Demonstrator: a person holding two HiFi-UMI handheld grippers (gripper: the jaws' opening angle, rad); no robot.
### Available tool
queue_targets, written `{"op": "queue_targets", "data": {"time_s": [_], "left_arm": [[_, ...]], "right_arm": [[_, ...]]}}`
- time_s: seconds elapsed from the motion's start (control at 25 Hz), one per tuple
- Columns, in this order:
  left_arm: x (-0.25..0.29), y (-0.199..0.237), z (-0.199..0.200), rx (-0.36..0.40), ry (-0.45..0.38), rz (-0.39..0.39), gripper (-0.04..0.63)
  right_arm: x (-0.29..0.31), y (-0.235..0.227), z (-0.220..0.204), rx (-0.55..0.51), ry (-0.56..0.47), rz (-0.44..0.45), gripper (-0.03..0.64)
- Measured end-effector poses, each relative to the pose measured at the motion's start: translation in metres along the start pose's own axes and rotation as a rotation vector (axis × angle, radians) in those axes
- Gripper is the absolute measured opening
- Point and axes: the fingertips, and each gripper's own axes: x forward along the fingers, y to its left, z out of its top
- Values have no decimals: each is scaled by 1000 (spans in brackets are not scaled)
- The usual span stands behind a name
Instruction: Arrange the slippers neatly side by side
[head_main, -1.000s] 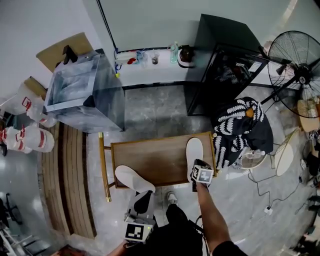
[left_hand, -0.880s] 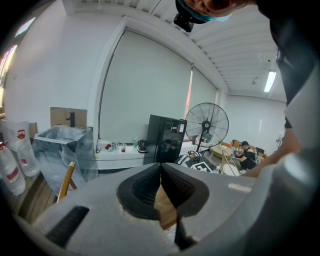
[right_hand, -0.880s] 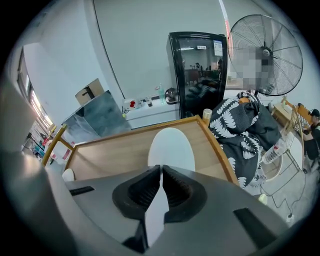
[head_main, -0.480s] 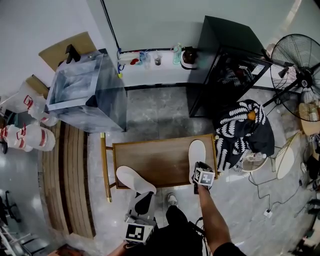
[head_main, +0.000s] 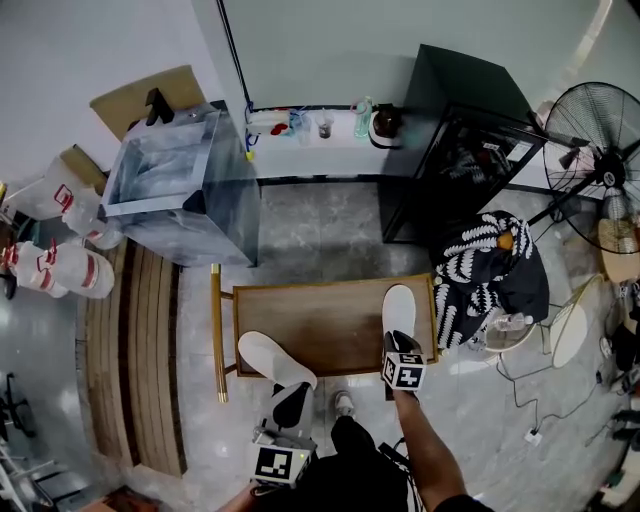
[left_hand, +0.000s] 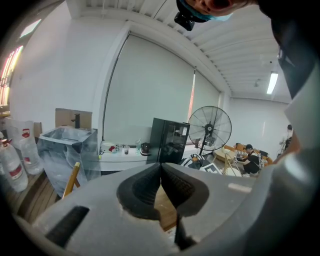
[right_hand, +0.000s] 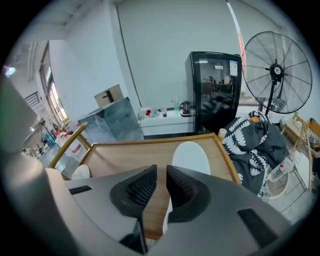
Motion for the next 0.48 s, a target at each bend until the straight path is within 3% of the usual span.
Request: {"op": "queue_targets", "data": {"time_s": [0.48], "left_arm": [[-41, 38, -5, -38, -57, 133, 17]], "right_arm": [[-22, 102, 26, -145, -73, 204, 18]]}}
